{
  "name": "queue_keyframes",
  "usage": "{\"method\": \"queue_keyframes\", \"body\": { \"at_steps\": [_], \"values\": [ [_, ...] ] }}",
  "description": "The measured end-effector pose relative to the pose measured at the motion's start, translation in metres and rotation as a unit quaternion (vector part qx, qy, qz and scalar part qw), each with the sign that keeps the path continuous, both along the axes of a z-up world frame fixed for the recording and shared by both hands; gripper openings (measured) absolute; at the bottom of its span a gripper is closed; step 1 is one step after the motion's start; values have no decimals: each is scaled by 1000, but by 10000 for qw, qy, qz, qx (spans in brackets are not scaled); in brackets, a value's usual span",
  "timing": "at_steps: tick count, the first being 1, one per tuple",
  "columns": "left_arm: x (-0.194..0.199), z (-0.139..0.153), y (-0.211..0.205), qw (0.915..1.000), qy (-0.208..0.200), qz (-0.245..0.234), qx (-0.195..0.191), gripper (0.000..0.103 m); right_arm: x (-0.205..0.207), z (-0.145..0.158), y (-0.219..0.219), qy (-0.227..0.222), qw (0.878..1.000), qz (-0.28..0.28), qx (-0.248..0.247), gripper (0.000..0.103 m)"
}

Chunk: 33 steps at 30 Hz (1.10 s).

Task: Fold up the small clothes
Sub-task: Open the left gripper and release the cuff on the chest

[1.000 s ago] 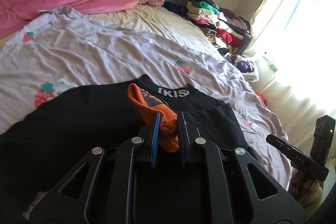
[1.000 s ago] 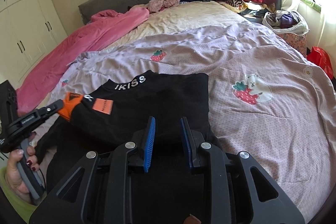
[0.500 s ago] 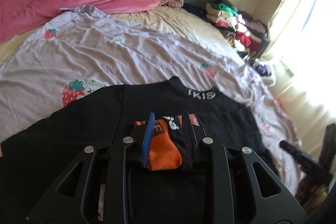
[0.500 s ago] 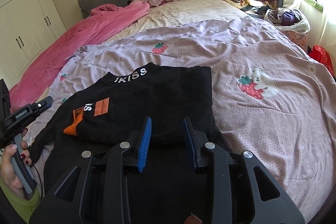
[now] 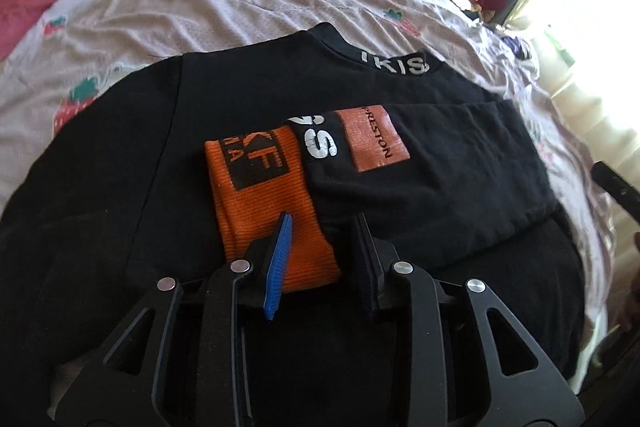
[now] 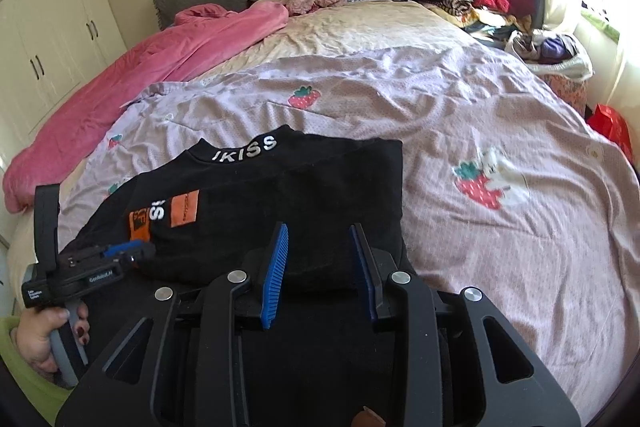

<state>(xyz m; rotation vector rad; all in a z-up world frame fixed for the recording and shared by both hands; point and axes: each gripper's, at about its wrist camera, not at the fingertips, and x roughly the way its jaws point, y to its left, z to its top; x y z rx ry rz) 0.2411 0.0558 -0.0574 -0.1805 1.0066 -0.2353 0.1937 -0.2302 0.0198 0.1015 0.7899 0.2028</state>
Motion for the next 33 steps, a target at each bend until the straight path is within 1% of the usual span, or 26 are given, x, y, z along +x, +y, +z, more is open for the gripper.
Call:
{"method": "queue_keyframes", "body": {
  "at_steps": [5, 8, 10, 11, 13, 15, 17, 19, 21, 23, 25, 27, 31, 33],
  "values": [
    [-2, 0, 0, 10000, -24, -33, 62, 23, 18, -11, 14, 117, 9996, 162, -202, 33],
    [-3, 1, 3, 10000, -23, -31, 21, 23, 28, -21, 18, 244, 9992, 165, -269, 33],
    [-2, 1, 1, 10000, -16, -30, -14, 24, 36, -31, 17, 358, 9988, 119, -315, 33],
    [-2, 2, 2, 10000, -14, -23, -40, 24, 40, -36, 16, 430, 9985, 93, -321, 35],
    [-2, 1, 2, 10000, -12, -29, -74, 25, 48, -52, 8, 640, 9973, -44, -356, 38],
    [-2, 1, 2, 10000, -13, -31, -81, 25, 55, -71, -2, 904, 9945, -244, -462, 38],
    [-2, 1, 2, 9999, -10, -44, -91, 25, 58, -82, -12, 981, 9946, -266, -230, 36],
    [-2, 2, 3, 9999, -8, -46, -91, 25, 55, -80, -12, 931, 9951, -286, -198, 36],
    [-2, 2, 3, 9999, -1, -43, -105, 25, 53, -77, -8, 892, 9953, -239, -295, 38],
    [-2, 2, 3, 9999, 0, -45, -123, 26, 49, -75, -9, 870, 9956, -216, -272, 40],
    [-3, 2, 3, 9998, 11, -51, -188, 30, 47, -73, -11, 846, 9959, -212, -249, 41],
    [-3, 3, 2, 9998, 12, -64, -197, 32, 43, -70, -11, 820, 9962, -206, -228, 42],
    [-6, 4, 0, 9998, 2, -89, -183, 37, 35, -64, -8, 751, 9967, -156, -253, 49],
    [-7, 6, 0, 9998, -5, -88, -198, 41, 32, -61, -7, 713, 9969, -148, -280, 51]
  ]
}}
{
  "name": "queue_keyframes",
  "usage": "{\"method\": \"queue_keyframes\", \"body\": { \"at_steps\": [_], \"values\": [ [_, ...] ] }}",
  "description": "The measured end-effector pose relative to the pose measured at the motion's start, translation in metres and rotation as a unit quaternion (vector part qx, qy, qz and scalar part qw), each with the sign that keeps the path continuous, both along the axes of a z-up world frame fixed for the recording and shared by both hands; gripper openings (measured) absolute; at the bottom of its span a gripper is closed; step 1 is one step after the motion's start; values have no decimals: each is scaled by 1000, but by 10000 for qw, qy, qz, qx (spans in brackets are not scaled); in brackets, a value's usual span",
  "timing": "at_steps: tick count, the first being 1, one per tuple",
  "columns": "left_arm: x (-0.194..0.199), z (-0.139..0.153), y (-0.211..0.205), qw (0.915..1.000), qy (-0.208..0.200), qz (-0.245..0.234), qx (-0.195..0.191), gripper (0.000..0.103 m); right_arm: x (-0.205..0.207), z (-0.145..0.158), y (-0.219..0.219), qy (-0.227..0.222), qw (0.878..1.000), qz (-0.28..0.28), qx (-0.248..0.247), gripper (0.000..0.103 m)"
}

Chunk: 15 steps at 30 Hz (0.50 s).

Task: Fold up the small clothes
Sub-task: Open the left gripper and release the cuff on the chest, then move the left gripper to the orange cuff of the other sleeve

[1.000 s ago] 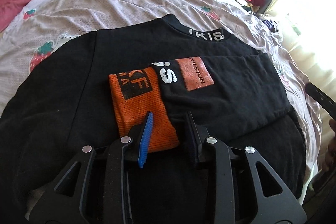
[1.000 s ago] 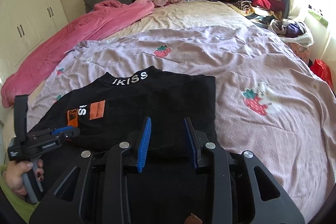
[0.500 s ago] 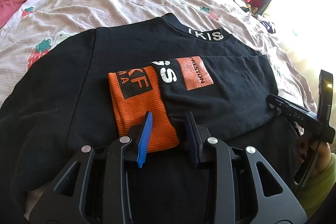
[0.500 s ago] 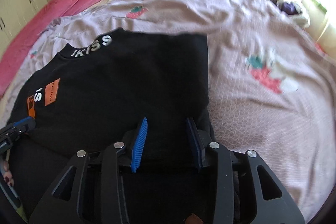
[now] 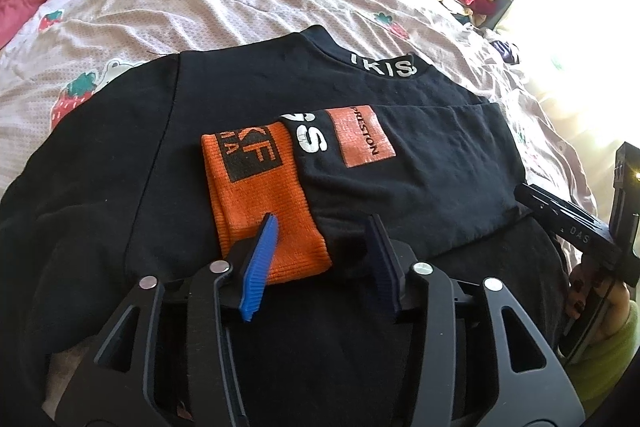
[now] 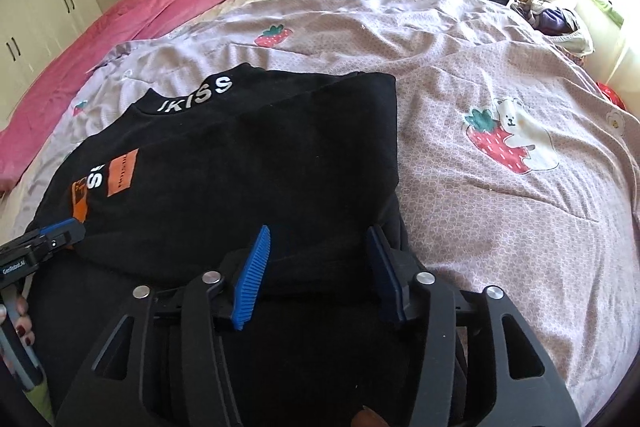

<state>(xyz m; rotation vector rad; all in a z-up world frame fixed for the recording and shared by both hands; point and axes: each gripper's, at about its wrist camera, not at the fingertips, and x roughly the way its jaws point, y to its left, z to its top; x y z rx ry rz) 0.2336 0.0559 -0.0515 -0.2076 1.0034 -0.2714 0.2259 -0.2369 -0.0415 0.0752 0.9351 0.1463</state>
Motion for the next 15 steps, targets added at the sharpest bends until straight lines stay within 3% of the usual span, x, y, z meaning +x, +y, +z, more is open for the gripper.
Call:
{"method": "queue_keyframes", "body": {
  "at_steps": [4, 11, 15],
  "values": [
    [-5, 5, -1, 10000, -32, 13, 28, 64, -6, 5, 2, -73, 10000, 18, 25, 56],
    [-14, 16, 1, 9998, -171, 22, 27, 80, -16, 15, 9, -244, 9997, 71, 64, 77],
    [-23, 26, 3, 9992, -356, 53, 159, 90, -21, 21, 12, -326, 9994, 96, 67, 80]
  ]
}}
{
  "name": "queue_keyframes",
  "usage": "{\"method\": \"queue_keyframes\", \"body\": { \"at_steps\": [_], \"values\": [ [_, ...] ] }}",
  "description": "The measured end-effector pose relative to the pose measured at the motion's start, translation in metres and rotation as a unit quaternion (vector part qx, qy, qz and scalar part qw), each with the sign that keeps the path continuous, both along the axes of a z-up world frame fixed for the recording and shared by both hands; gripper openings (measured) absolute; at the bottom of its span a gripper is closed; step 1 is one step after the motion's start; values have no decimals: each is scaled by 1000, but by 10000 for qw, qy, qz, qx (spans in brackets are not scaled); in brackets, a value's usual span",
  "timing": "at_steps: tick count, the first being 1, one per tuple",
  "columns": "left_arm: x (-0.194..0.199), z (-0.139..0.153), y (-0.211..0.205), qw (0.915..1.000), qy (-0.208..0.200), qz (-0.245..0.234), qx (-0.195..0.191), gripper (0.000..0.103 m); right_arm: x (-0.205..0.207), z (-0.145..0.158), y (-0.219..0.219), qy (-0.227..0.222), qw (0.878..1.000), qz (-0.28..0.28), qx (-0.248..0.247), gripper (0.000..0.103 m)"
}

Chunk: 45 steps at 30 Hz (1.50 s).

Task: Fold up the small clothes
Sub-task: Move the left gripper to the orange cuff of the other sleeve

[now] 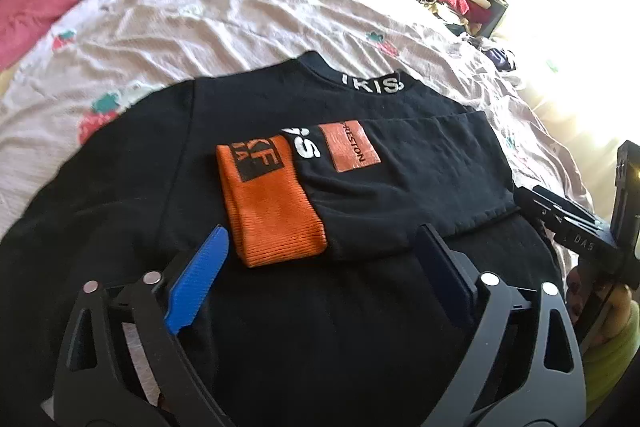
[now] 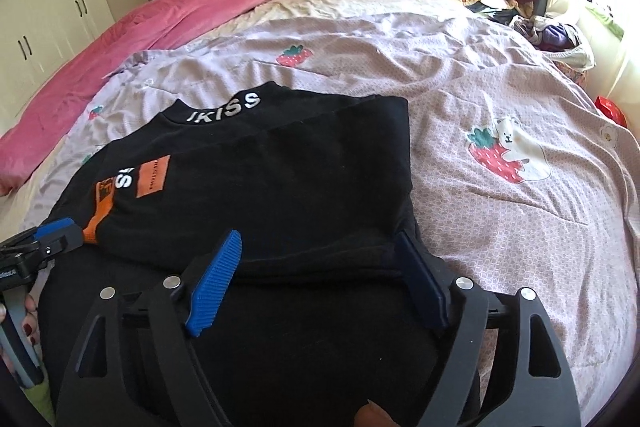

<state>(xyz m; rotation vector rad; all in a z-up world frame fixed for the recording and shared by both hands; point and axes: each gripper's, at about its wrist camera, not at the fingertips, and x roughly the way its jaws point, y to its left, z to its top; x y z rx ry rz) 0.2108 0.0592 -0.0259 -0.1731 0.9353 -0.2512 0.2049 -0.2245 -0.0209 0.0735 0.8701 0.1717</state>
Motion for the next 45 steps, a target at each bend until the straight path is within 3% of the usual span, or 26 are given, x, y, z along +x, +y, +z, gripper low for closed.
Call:
{"method": "queue_keyframes", "body": {
  "at_steps": [6, 13, 27, 45],
  "values": [
    [-17, 8, 11, 9989, -257, 299, 258, 93, -10, 11, 6, -180, 9998, 26, 26, 87],
    [-39, 27, 30, 9963, -645, 553, 146, 93, -21, 29, 26, -398, 9990, 173, 55, 95],
    [-71, 33, 71, 9908, -824, 1054, 181, 93, -43, 65, 76, -786, 9948, 648, 94, 95],
    [-110, 44, 135, 9802, -896, 1749, 222, 93, -63, 78, 137, -918, 9885, 1203, 62, 95]
  ]
}}
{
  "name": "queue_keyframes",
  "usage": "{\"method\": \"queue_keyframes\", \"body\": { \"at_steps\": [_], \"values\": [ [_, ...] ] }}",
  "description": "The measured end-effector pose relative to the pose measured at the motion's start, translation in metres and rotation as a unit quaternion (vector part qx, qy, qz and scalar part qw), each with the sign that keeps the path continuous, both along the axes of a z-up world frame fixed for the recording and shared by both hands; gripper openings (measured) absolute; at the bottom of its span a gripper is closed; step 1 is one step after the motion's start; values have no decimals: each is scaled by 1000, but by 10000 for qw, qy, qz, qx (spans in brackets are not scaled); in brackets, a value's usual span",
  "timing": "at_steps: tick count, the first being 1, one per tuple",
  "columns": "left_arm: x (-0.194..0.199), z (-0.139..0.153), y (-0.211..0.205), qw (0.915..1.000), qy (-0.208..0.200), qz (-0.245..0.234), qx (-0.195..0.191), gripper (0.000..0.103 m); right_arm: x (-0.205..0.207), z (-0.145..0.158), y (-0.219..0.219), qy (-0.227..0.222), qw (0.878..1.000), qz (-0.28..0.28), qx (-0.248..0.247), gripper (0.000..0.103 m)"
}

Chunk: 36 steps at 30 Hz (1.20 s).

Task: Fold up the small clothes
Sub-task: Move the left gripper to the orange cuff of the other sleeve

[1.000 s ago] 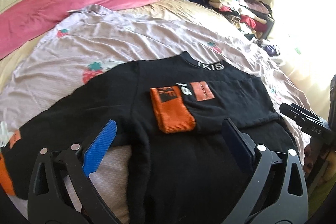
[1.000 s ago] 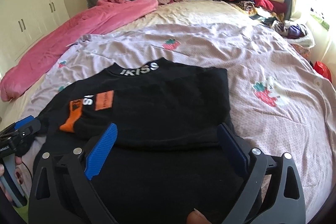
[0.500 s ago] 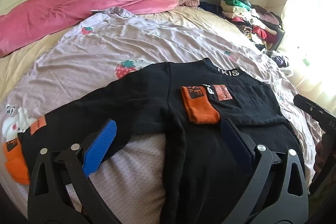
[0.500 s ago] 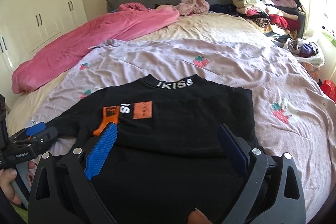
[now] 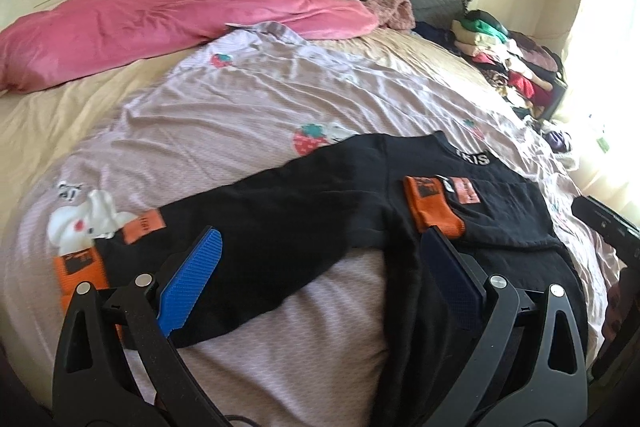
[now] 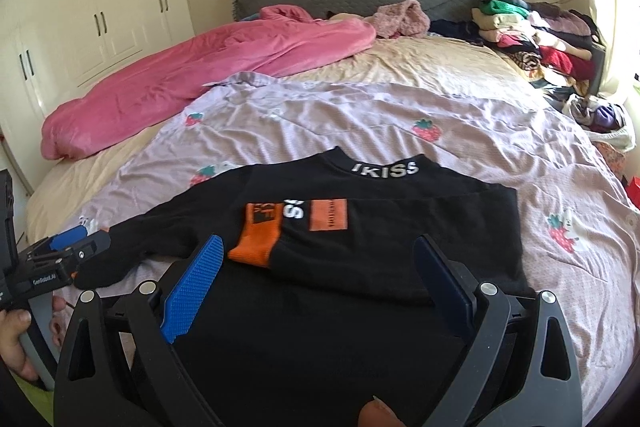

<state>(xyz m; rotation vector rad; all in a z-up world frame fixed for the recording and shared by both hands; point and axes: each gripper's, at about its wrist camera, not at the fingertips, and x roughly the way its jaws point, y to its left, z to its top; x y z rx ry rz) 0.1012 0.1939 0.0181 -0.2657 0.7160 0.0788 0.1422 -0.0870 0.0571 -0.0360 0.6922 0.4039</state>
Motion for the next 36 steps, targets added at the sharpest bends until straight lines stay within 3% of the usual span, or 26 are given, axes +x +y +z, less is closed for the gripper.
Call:
{"method": "queue_keyframes", "body": {
  "at_steps": [25, 32, 36],
  "values": [
    [-56, 8, 104, 9927, -109, 1178, -249, 94, -26, 4, 91, -61, 9942, 1034, -295, 95],
    [-66, -7, 146, 9858, 168, 1596, -498, 93, -30, 3, 120, -81, 9908, 1312, -313, 95],
    [-73, -18, 159, 9856, 230, 1528, -690, 93, -32, -2, 129, -19, 9894, 1412, -336, 95]
  ]
}}
